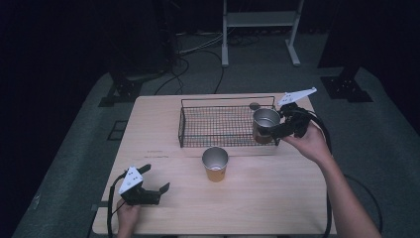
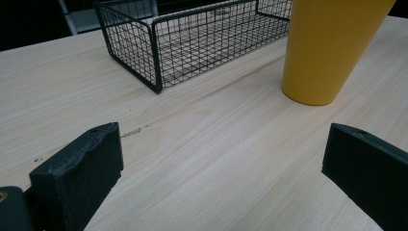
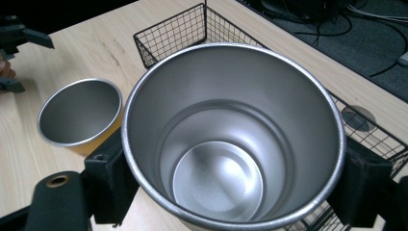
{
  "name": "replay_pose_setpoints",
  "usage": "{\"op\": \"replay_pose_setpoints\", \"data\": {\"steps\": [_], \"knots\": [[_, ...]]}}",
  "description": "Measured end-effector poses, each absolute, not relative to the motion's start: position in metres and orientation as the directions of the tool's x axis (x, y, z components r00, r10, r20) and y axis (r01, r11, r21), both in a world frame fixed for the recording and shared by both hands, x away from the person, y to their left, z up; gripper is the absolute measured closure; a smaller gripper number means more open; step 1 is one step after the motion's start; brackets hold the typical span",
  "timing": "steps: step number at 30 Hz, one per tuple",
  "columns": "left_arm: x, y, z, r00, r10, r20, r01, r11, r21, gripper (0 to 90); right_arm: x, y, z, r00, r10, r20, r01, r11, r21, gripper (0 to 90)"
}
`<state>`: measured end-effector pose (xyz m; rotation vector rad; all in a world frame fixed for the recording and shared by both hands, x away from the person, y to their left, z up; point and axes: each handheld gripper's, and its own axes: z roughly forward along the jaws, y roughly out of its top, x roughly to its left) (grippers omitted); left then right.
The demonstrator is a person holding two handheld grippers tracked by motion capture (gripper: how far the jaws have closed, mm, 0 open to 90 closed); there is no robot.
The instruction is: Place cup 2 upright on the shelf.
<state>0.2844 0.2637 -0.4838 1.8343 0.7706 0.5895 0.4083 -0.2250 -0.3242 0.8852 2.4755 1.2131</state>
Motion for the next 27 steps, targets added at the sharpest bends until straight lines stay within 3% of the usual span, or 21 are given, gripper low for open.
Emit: {"op": "replay_pose_setpoints", "data": {"steps": [27], "knots": [[0.285, 0.264, -0.484, 0.674, 0.737, 0.044, 0.240, -0.276, 0.931, 0.0, 0.478, -0.192, -0.330, -0.753, 0.656, 0.059, 0.476, 0.481, 0.736, 17.7]]}}
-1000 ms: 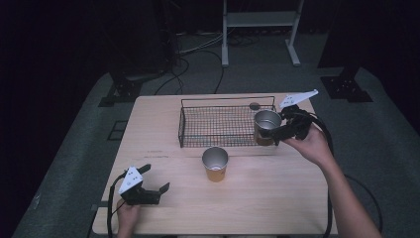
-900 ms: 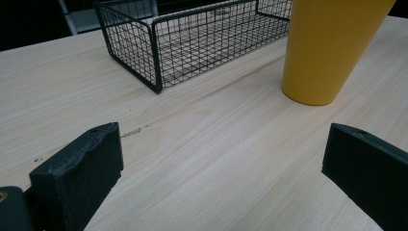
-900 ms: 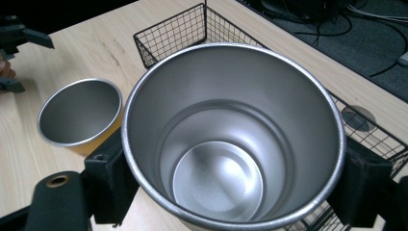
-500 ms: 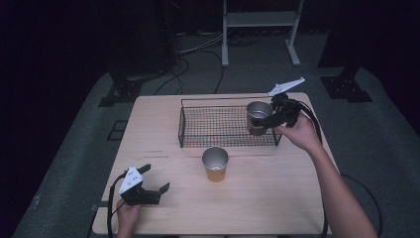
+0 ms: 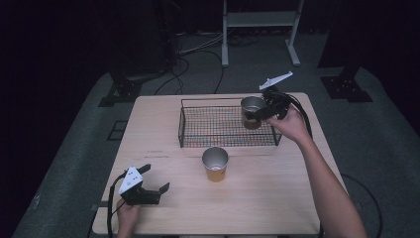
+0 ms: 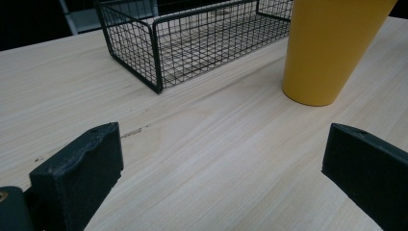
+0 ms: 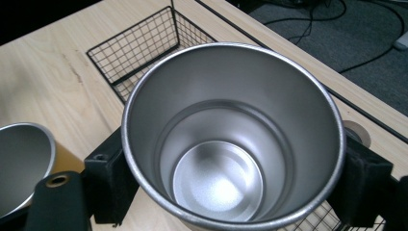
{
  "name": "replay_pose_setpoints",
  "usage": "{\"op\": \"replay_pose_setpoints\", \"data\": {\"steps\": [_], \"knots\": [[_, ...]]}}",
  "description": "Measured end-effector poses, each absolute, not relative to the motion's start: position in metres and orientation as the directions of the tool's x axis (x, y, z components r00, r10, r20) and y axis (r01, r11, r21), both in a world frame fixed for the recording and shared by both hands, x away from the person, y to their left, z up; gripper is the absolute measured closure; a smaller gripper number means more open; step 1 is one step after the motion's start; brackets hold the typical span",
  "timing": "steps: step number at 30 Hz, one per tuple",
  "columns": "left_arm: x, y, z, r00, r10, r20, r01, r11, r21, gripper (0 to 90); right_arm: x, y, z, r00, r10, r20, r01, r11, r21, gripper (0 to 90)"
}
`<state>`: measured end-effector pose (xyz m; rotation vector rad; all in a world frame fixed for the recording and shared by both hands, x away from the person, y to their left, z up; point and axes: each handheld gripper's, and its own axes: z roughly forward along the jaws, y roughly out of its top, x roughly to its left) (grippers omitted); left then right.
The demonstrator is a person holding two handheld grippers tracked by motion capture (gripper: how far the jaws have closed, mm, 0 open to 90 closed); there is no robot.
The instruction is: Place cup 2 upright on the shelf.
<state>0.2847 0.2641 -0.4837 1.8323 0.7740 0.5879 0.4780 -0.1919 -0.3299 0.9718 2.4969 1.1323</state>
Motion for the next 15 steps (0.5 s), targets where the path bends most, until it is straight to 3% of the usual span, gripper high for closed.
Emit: {"op": "replay_pose_setpoints", "data": {"steps": [15], "knots": [[0.285, 0.264, -0.483, 0.676, 0.736, 0.042, 0.243, -0.276, 0.930, 0.0, 0.507, -0.182, -0.341, -0.721, 0.688, 0.082, 0.518, 0.456, 0.724, 17.7]]}}
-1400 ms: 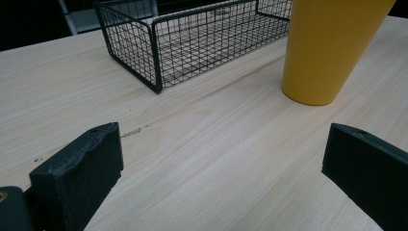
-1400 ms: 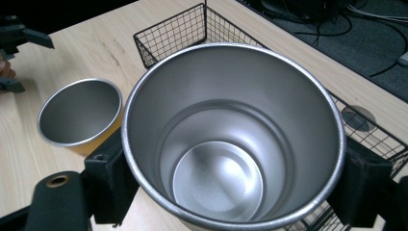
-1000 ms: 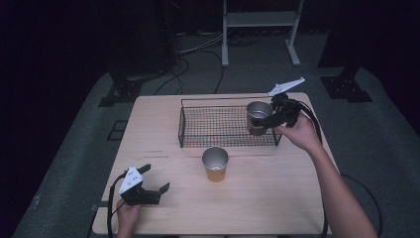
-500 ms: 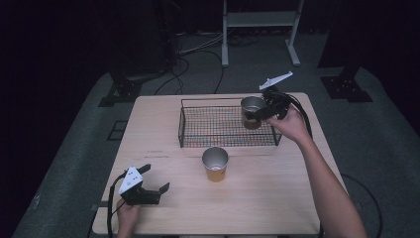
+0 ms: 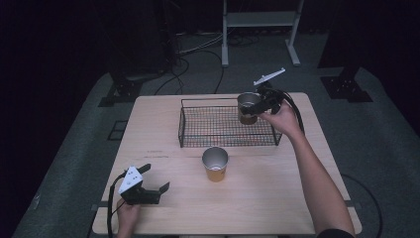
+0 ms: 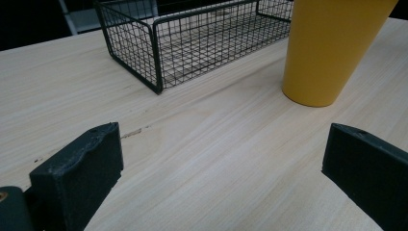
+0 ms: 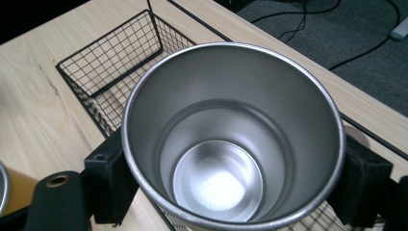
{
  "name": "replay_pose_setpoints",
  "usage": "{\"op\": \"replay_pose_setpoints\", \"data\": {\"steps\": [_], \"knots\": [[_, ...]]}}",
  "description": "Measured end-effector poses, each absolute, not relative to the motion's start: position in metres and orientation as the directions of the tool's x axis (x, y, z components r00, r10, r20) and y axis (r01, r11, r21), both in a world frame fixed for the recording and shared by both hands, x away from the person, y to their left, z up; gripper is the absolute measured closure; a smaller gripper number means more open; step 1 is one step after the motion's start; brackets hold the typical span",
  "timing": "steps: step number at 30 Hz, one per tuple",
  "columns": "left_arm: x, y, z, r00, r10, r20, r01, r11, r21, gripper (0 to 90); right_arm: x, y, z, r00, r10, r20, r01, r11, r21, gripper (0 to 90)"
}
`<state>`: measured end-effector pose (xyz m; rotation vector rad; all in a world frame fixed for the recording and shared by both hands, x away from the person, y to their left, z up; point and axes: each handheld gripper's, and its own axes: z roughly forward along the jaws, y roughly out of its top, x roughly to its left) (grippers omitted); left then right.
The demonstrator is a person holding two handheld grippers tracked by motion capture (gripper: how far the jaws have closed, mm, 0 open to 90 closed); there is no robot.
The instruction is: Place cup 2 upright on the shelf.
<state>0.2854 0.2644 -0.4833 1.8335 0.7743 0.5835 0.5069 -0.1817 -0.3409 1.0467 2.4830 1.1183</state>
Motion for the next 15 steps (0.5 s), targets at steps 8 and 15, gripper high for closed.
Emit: {"op": "replay_pose_setpoints", "data": {"steps": [8, 15], "knots": [[0.286, 0.264, -0.484, 0.676, 0.736, 0.040, 0.240, -0.271, 0.932, 0.0, 0.519, -0.173, -0.361, -0.703, 0.705, 0.097, 0.551, 0.454, 0.700, 17.7], [0.286, 0.264, -0.483, 0.676, 0.735, 0.041, 0.240, -0.273, 0.932, 0.0, 0.526, -0.170, -0.373, -0.693, 0.712, 0.114, 0.575, 0.450, 0.683, 17.7]]}}
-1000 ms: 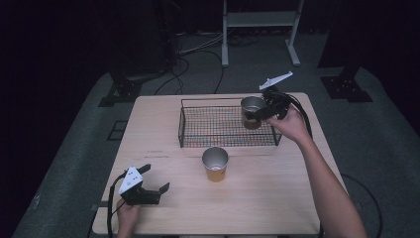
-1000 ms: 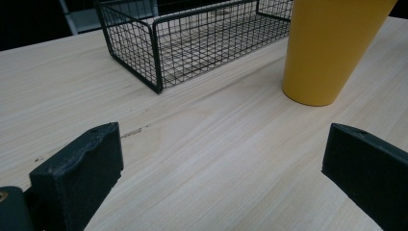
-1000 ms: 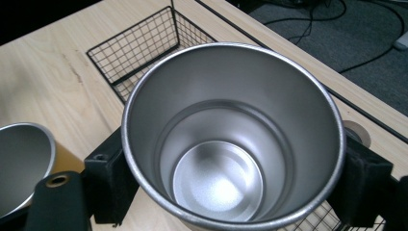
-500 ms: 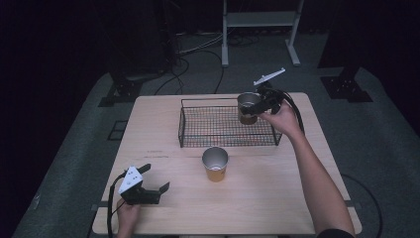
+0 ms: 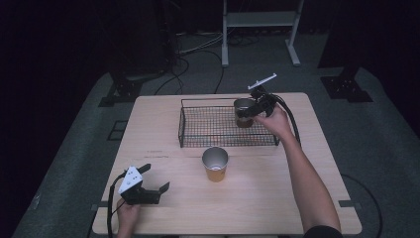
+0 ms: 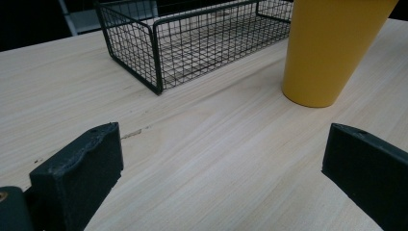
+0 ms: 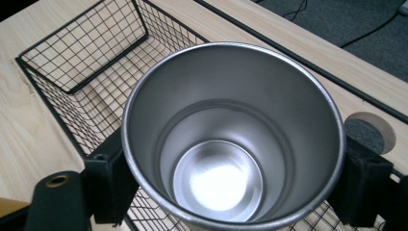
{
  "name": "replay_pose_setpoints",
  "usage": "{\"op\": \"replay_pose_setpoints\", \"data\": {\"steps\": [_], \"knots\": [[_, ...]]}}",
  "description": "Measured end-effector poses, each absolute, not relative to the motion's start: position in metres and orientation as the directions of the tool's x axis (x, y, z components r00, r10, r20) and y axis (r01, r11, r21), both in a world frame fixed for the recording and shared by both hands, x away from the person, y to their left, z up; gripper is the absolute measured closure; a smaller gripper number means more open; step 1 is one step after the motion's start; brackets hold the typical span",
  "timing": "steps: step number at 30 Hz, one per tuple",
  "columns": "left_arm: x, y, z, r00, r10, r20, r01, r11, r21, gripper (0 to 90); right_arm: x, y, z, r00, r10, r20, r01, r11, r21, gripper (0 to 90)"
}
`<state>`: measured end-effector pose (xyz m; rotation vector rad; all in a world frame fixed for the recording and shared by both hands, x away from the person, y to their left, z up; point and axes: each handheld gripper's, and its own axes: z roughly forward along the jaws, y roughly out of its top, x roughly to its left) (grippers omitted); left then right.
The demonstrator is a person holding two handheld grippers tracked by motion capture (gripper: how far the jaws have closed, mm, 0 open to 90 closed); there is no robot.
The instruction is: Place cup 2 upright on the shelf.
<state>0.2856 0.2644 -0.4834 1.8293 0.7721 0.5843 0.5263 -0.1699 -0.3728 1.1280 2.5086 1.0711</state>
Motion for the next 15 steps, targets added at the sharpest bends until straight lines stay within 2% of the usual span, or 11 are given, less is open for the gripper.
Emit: {"op": "replay_pose_setpoints", "data": {"steps": [15], "knots": [[0.286, 0.265, -0.483, 0.677, 0.735, 0.041, 0.240, -0.273, 0.932, 0.0, 0.533, -0.169, -0.399, -0.663, 0.738, 0.123, 0.617, 0.446, 0.648, 17.6]]}}
